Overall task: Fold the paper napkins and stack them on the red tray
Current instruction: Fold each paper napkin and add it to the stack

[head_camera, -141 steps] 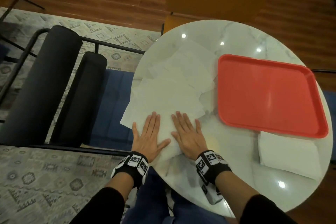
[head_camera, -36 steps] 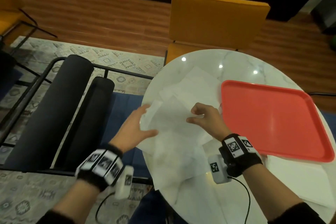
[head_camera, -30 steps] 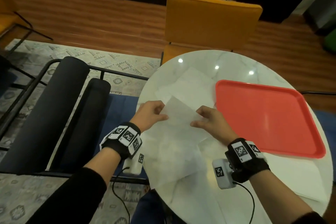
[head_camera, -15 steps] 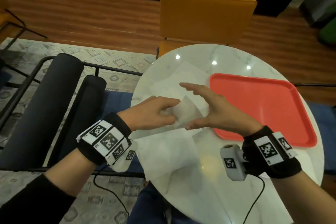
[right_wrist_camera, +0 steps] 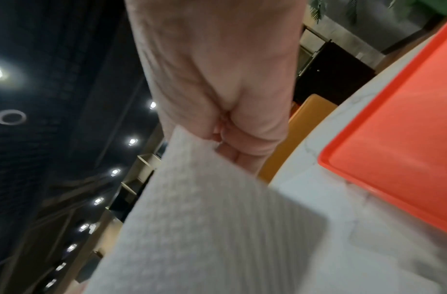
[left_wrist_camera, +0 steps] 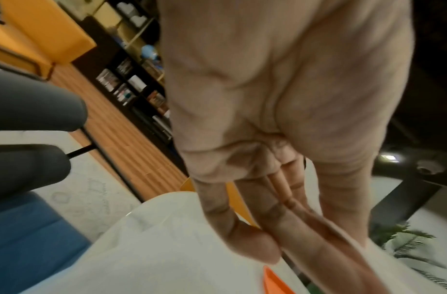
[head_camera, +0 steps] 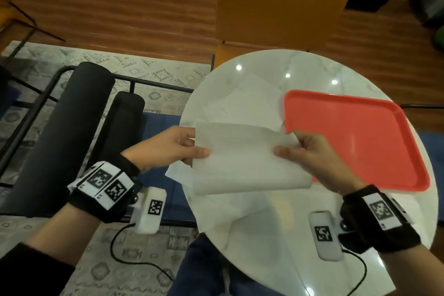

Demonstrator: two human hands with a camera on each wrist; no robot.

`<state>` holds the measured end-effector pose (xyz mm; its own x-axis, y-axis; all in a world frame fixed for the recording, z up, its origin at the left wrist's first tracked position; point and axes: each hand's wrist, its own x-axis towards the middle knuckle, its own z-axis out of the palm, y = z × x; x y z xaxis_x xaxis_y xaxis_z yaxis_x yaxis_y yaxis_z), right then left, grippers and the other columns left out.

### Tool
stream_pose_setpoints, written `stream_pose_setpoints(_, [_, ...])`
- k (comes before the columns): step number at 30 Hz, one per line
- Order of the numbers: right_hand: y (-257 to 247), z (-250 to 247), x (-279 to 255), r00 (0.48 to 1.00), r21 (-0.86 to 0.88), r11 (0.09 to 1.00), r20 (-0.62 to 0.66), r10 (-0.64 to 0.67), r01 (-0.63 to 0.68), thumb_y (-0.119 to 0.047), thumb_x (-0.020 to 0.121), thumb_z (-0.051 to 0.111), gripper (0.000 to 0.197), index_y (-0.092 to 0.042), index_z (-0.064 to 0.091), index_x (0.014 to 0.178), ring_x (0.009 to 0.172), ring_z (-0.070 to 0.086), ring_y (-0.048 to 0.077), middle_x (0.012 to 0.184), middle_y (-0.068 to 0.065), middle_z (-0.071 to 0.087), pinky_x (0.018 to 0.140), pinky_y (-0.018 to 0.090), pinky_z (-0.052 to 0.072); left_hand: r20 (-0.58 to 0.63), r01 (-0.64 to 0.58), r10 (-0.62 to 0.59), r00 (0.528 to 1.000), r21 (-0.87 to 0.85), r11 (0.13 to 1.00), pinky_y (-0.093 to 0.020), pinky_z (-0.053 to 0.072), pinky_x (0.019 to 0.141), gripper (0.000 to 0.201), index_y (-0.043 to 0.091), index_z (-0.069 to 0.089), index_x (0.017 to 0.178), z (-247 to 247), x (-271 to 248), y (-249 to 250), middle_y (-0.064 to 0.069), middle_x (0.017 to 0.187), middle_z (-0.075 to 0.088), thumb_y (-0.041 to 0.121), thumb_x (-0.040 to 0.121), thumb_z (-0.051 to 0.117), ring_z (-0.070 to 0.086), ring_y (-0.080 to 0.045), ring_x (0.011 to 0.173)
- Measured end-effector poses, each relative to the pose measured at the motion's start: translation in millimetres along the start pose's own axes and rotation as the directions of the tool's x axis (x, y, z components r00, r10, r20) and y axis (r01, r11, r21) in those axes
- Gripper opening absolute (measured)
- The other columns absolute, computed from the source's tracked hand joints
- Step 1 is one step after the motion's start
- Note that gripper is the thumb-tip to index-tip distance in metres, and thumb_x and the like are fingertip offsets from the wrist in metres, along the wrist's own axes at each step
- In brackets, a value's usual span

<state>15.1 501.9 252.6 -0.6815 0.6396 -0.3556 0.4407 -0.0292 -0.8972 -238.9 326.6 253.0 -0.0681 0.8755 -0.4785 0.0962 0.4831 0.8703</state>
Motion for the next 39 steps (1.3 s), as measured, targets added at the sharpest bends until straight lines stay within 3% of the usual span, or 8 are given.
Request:
stream_pose_setpoints(3, [26,8,25,0.998,-0.131,0.991,0.055,0.036,-0.028,-0.01,0.083,0.07,0.013,-0.001,0.063,0.09,0.075,0.066,0.022,0.084,0.01,0.07,0.072,0.041,0.052,-0.052,0.079,-0.077,0.996,0.031,0.996,-0.017,0.051,0.064,0.028,0.02,0.062,0.114,4,21,-23,-0.001,0.091,0.075,0.013,0.087,0.065,0.066,-0.008,0.069])
stream_pose_setpoints(10, [55,29,72,0.996,-0.528,0.845,-0.025,0.084,-0.085,-0.013,0.081,0.069,0.014,-0.002,0.066,0.09,0.069,0.052,0.015,0.069,-0.002,0.056,0.052,0.012,0.034,-0.315,0.193,-0.111,0.942,0.241,0.951,-0.03,0.049,0.084,0.016,0.021,0.066,0.094,14,73,-80,-0.002,0.098,0.07,0.016,0.081,0.073,0.063,-0.018,0.09])
stream_pose_setpoints(17, [79,28,57,0.983,-0.558,0.829,-0.168,-0.073,-0.033,-0.02,0.079,0.07,0.007,-0.023,0.064,0.08,0.077,0.06,0.018,0.08,-0.002,0.066,0.077,0.042,0.05,-0.464,0.132,0.035,0.885,0.322,0.938,-0.039,0.052,0.081,0.013,0.025,0.061,0.075,18,67,-100,0.005,0.08,0.067,0.025,0.076,0.074,0.062,-0.015,0.078])
stream_pose_setpoints(21, [100,37,28,0.988,-0.604,0.797,-0.125,-0.089,-0.005,-0.02,0.079,0.07,0.014,-0.032,0.063,0.076,0.085,0.055,0.013,0.088,-0.008,0.065,0.086,0.046,0.043,-0.446,0.137,0.078,0.892,0.43,0.892,-0.043,0.046,0.091,0.033,0.035,0.058,0.069,31,47,-117,0.008,0.086,0.063,0.003,0.075,0.065,0.058,-0.013,0.083])
stream_pose_setpoints(27, [127,44,8,0.998,-0.665,0.746,-0.059,-0.016,-0.027,-0.011,0.081,0.064,0.017,-0.028,0.067,0.084,0.105,0.055,0.013,0.103,-0.012,0.063,0.091,0.034,0.027,-0.348,0.162,0.067,0.935,0.588,0.793,-0.04,0.038,0.095,0.037,0.035,0.064,0.08,47,31,-134,0.011,0.09,0.056,-0.001,0.078,0.053,0.057,-0.015,0.09])
stream_pose_setpoints(34, [116,66,20,0.968,-0.663,0.749,-0.183,-0.174,0.009,0.003,0.083,0.053,0.037,-0.016,0.063,0.113,0.115,0.054,0.026,0.118,0.005,0.061,0.097,0.044,0.037,-0.475,0.05,0.277,0.835,0.568,0.822,-0.037,0.042,0.098,0.029,0.019,0.058,0.115,72,37,-130,-0.001,0.119,0.059,0.009,0.089,0.047,0.057,-0.022,0.108])
stream_pose_setpoints(36, [107,94,26,0.973,-0.679,0.726,-0.074,-0.216,0.11,-0.008,0.093,0.048,0.04,-0.011,0.05,0.133,0.131,0.042,0.028,0.139,0.01,0.049,0.11,0.049,0.031,-0.361,0.099,0.198,0.911,0.658,0.746,-0.039,0.022,0.112,0.054,0.017,0.034,0.142,89,47,-129,0.0,0.151,0.031,0.041,0.094,0.031,0.03,-0.019,0.14])
stream_pose_setpoints(39, [103,138,28,0.974,-0.692,0.691,0.21,-0.085,0.21,-0.035,0.103,0.02,0.053,-0.019,0.008,0.152,0.147,-0.003,0.013,0.159,-0.003,0.002,0.118,0.04,-0.004,-0.254,0.183,0.042,0.966,0.793,0.582,-0.049,-0.008,0.115,0.082,0.018,-0.011,0.15,108,61,-143,0.005,0.151,-0.025,0.059,0.079,-0.005,-0.016,-0.012,0.144])
